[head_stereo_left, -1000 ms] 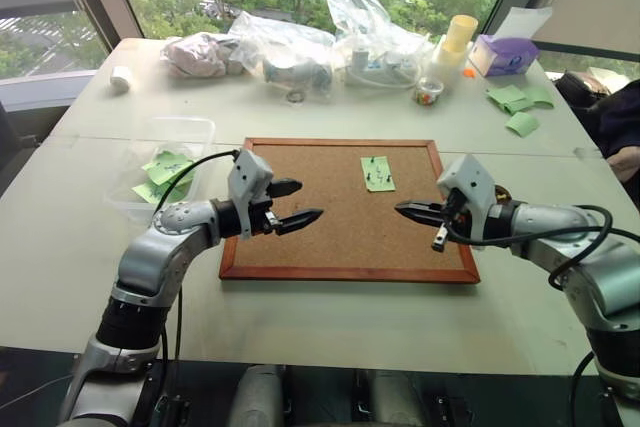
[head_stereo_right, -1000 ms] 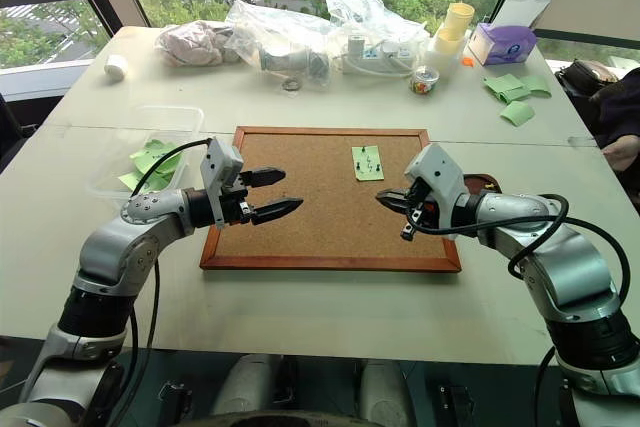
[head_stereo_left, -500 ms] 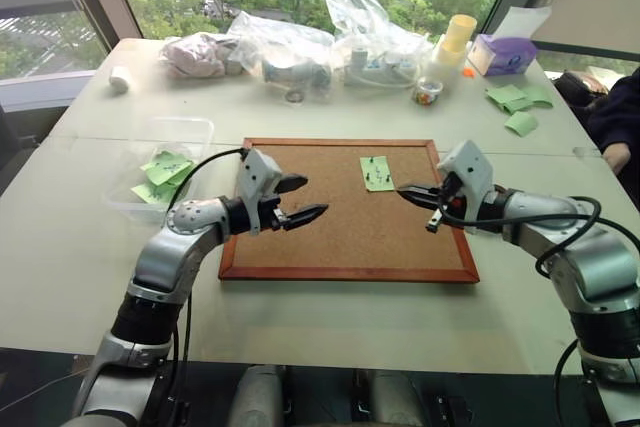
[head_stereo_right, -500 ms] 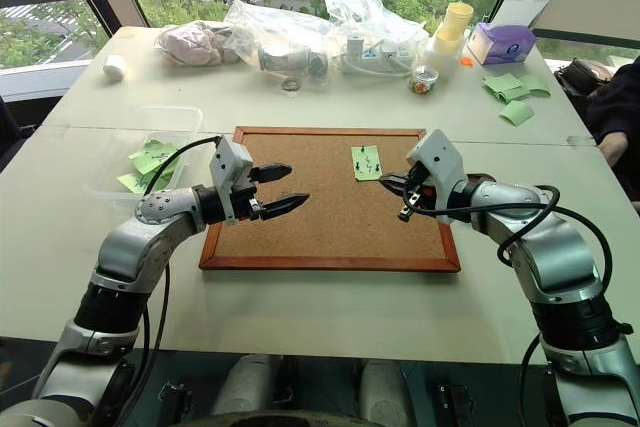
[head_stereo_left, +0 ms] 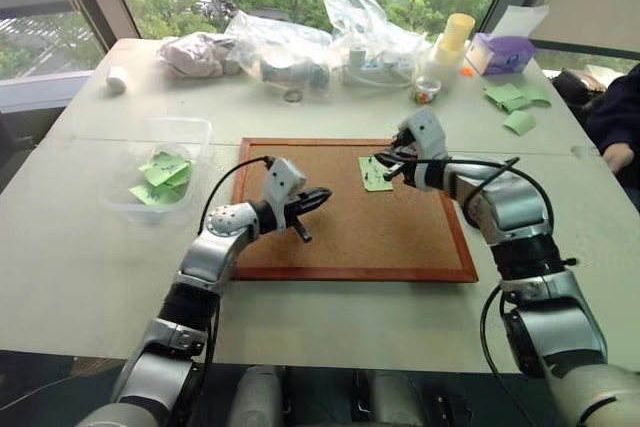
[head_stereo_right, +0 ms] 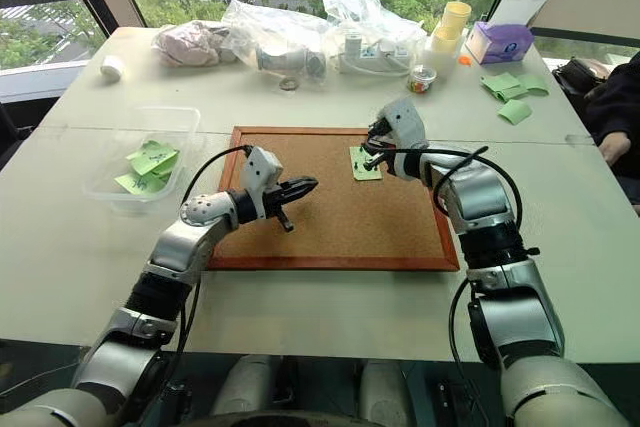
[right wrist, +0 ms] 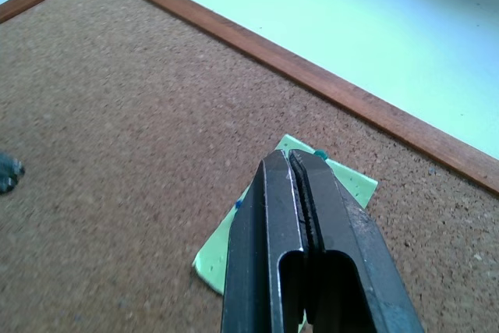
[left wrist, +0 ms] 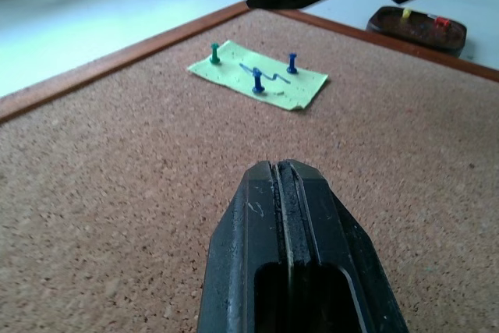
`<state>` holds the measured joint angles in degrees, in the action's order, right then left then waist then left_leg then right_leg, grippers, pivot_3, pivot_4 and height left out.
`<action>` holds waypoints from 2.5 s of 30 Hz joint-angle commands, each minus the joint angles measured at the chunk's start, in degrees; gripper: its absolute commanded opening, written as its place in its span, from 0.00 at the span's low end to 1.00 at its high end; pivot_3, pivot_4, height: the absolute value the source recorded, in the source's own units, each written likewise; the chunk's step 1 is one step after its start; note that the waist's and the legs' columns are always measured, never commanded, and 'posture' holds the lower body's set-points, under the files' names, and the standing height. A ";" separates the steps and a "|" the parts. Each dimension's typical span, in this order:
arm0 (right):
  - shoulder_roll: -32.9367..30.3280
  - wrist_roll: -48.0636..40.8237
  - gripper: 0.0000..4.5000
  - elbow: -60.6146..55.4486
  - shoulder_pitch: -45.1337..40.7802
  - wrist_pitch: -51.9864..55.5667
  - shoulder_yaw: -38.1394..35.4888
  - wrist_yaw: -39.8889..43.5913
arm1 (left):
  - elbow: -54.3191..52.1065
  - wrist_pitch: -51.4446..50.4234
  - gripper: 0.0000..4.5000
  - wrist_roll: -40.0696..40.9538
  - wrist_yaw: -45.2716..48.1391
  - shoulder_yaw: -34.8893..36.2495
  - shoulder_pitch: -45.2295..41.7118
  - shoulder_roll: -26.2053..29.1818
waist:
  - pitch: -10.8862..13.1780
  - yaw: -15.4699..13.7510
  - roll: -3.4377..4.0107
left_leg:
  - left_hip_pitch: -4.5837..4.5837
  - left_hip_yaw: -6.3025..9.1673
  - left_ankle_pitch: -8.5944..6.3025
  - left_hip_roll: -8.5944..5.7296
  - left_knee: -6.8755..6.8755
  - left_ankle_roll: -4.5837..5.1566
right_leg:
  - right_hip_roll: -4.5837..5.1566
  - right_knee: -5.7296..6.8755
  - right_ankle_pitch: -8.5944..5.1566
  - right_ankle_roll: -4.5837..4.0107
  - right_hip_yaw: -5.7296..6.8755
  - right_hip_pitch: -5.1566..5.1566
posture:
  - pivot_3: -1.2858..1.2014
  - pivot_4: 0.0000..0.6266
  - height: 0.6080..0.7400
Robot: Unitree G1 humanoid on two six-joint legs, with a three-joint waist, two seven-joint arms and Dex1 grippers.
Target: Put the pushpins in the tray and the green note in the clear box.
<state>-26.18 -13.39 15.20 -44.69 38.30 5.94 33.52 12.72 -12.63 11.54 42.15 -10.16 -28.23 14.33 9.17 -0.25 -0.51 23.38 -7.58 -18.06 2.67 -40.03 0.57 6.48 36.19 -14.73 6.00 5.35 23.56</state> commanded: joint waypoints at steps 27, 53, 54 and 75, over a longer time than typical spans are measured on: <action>7.69 9.66 0.23 27.34 -11.10 -15.96 -0.21 -0.10 | 1.95 4.24 0.00 -1.19 -2.71 2.21 1.92 -1.30 | -0.03 1.27 0.06 | -0.03 -0.01 0.04 0.04 0.03 -0.07 | 0.00 0.03 0.00 0.00 0.00 -0.01 | 0.52 0.24 1.00; -9.02 0.34 0.02 -15.57 9.87 13.21 -22.55 -6.55 | 5.90 4.08 0.00 -3.62 -2.32 0.53 3.10 -1.21 | -0.32 0.89 0.64 | -0.11 0.02 0.02 0.04 0.06 -0.05 | 0.02 0.01 0.00 0.00 -0.01 -0.09 | 0.52 0.24 1.00; -9.80 -0.04 0.02 -16.75 12.45 14.27 -22.99 -6.25 | 6.13 4.19 0.00 -3.64 -2.30 0.52 2.93 -1.31 | -0.32 0.80 0.64 | -0.11 0.02 0.02 0.04 0.06 -0.03 | 0.02 -0.01 0.00 0.00 -0.01 -0.09 | 0.52 0.24 1.00; -11.69 -4.23 1.00 -22.87 22.18 16.99 -23.68 -6.81 | 7.13 4.66 0.00 -3.97 -1.81 1.06 2.65 -0.89 | -0.56 0.98 1.04 | -0.28 0.12 -0.04 0.06 0.06 0.06 | 0.04 0.00 0.01 -0.02 -0.09 -0.18 | 0.52 0.24 1.00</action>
<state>-36.52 -16.72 -4.19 -20.76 55.06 -16.27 26.74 17.98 -6.96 8.52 40.47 -8.77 -27.17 13.02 8.61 0.73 0.53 23.10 -7.46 -18.10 2.73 -39.97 0.63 6.52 36.20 -14.72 5.98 5.27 23.38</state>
